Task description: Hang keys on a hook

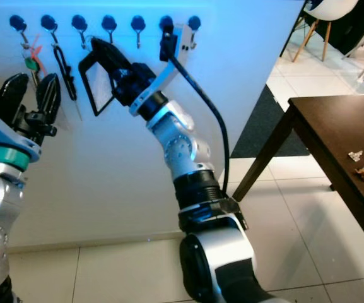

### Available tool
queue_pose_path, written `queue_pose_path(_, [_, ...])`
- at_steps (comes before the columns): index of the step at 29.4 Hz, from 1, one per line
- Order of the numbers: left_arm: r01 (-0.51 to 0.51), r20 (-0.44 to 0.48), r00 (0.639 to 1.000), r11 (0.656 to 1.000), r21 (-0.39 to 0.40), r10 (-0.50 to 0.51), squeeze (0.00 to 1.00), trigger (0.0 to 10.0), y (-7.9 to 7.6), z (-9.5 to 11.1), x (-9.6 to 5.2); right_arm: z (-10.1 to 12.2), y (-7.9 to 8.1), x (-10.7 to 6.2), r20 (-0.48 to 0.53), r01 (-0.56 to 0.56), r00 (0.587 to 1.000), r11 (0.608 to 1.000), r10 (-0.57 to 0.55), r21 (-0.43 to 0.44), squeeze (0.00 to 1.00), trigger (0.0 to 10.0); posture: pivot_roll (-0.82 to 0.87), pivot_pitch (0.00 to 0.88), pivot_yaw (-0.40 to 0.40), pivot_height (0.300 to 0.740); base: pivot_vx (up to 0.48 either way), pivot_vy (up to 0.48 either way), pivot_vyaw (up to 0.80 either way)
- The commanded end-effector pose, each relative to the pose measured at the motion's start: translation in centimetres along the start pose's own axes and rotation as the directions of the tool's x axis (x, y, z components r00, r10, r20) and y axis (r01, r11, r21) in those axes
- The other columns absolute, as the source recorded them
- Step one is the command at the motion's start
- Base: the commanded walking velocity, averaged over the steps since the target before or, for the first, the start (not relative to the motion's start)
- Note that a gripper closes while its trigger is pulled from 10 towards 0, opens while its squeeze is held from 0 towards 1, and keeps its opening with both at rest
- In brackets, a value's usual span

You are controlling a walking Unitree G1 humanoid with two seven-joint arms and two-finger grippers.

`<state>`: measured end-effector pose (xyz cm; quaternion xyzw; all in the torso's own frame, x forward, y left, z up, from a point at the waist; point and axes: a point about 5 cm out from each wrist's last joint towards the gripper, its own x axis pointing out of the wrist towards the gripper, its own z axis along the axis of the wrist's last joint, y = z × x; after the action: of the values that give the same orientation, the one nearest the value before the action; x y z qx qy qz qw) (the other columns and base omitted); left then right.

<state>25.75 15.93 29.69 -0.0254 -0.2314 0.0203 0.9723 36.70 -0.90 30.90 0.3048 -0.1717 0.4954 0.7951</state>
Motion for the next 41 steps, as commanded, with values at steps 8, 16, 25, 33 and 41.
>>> queue_pose_path(8, [0.005, 0.003, 1.000, 1.000, -0.007, -0.005, 0.00, 10.0, -0.1, 0.2, -0.1, -2.2, 0.6, 0.4, -0.041, -0.005, 0.999, 0.998, 0.008, 0.069, 0.00, 10.0, 0.07, 0.089, 0.071, 0.740, 0.000, 0.000, 0.00])
queue_pose_path(16, [0.006, 0.004, 1.000, 1.000, -0.008, -0.006, 0.00, 10.0, -0.1, 0.2, -0.2, -3.0, 0.4, -0.1, -0.075, 0.007, 0.997, 0.998, -0.002, 0.061, 0.00, 10.0, 0.07, 0.081, 0.070, 0.740, 0.000, 0.000, 0.00])
queue_pose_path(25, [0.007, 0.004, 1.000, 1.000, -0.008, -0.007, 0.00, 10.0, -0.1, 0.2, -0.2, -3.7, 0.5, -0.7, -0.115, -0.017, 0.993, 1.000, 0.018, 0.014, 0.00, 10.0, 0.07, 0.080, 0.071, 0.740, 0.000, 0.000, 0.00])
queue_pose_path(33, [0.011, 0.004, 1.000, 1.000, -0.011, -0.011, 0.00, 10.0, -0.2, 0.1, -0.1, -4.1, 1.2, -1.1, -0.159, -0.089, 0.984, 0.993, 0.077, -0.074, 0.00, 10.0, 0.06, 0.078, 0.072, 0.740, 0.000, 0.000, 0.00])
queue_pose_path(41, [0.007, -0.001, 1.000, 1.000, -0.011, -0.007, 0.00, 10.0, -0.2, 0.0, -0.3, -2.5, 2.1, 0.9, -0.042, -0.136, 0.989, 0.989, 0.139, 0.066, 0.00, 10.0, 0.07, 0.087, 0.061, 0.740, 0.000, 0.000, 0.00])
